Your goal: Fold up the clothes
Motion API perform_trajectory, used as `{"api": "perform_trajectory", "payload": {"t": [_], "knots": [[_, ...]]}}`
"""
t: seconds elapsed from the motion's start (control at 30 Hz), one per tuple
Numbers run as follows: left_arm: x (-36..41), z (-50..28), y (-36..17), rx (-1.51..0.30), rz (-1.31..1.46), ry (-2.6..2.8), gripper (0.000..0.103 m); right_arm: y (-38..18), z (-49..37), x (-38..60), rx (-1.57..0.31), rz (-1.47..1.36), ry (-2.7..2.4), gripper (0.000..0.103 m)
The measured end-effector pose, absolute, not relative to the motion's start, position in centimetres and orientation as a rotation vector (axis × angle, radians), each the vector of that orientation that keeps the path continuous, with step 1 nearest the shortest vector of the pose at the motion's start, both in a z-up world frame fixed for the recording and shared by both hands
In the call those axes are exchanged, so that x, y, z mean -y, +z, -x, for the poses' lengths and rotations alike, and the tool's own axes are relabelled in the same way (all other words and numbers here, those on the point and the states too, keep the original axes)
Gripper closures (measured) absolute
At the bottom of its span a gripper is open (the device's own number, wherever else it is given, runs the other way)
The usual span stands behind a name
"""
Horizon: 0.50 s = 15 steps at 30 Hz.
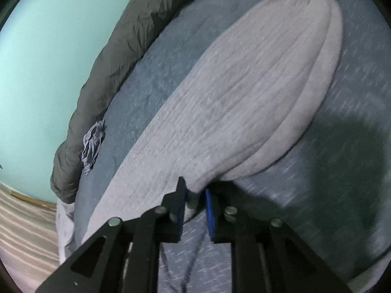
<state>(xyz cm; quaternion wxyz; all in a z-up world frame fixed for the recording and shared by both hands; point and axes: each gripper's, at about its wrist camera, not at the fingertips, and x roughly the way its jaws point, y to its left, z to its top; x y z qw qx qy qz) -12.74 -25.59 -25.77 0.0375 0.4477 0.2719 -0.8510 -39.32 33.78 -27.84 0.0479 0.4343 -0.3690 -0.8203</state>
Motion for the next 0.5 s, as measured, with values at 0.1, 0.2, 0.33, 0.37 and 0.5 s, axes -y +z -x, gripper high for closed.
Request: {"api": "perform_trajectory", "payload": {"t": [0.1,0.2,0.33,0.37,0.5], "knots": [[25.6,12.7,-25.8,-0.835,-1.375,-2.613,0.088,-27.1,39.2,-35.4,1.110,-1.299,-2.552,0.086],[25.6,12.6,-25.7,-0.835,-1.374,-2.613,0.088,-27.0,39.3,-37.1,1.182,-1.307,-2.548,0.084],[25.4,12.5,-25.7,-0.820,-1.375,-2.610,0.088,-27.3,39.6,-38.1,1.219,-1.342,-2.539,0.080],[25.4,12.4,-25.7,-0.819,-1.375,-2.610,0.088,-27.3,39.6,-38.1,1.228,-1.343,-2.541,0.080],[25.3,12.5,-25.7,-0.815,-1.378,-2.609,0.088,-26.9,39.1,-38.9,1.224,-1.327,-2.618,0.080]]}}
